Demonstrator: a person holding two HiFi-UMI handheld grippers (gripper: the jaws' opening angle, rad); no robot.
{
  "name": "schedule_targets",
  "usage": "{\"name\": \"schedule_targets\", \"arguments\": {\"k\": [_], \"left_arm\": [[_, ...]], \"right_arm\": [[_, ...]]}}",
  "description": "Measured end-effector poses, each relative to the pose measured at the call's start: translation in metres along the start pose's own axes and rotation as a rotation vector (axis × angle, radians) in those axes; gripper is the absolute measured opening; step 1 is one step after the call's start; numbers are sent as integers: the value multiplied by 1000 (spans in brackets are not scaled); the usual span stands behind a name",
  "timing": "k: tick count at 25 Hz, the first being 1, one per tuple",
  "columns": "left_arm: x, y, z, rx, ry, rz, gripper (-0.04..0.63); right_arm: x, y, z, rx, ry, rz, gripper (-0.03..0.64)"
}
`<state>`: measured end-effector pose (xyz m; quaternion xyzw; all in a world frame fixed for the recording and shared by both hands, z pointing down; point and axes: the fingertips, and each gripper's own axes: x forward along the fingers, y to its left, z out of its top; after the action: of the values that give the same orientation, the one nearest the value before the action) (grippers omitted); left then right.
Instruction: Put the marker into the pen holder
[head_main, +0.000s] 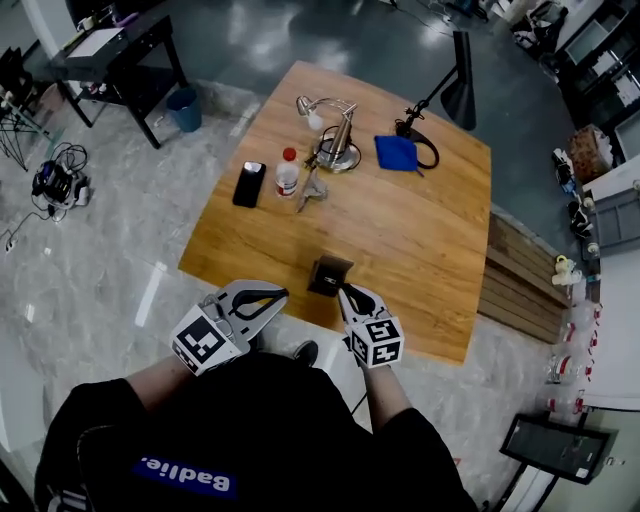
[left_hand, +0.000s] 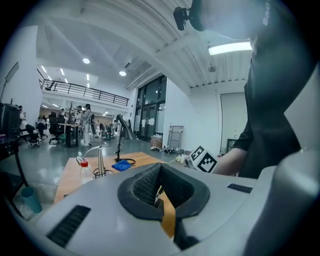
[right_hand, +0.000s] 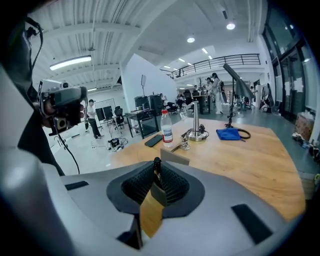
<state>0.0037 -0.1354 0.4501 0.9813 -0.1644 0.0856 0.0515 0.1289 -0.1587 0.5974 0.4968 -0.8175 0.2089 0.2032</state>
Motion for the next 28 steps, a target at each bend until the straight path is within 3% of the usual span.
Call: {"name": "schedule_targets", "arguments": {"k": [5, 12, 23, 28], "left_arm": [[0, 10, -4, -31, 9, 70, 9], [3, 13, -5, -39, 13, 100, 9], [15, -1, -8, -46, 28, 55, 9], [21, -7, -6, -43, 24, 24, 9]], "right_arm": [[32, -9, -19, -20, 68, 49, 44], [53, -11, -37, -40, 123, 84, 44], [45, -27, -62, -104, 183, 45, 46], [29, -20, -54, -95, 141, 18, 86]]}}
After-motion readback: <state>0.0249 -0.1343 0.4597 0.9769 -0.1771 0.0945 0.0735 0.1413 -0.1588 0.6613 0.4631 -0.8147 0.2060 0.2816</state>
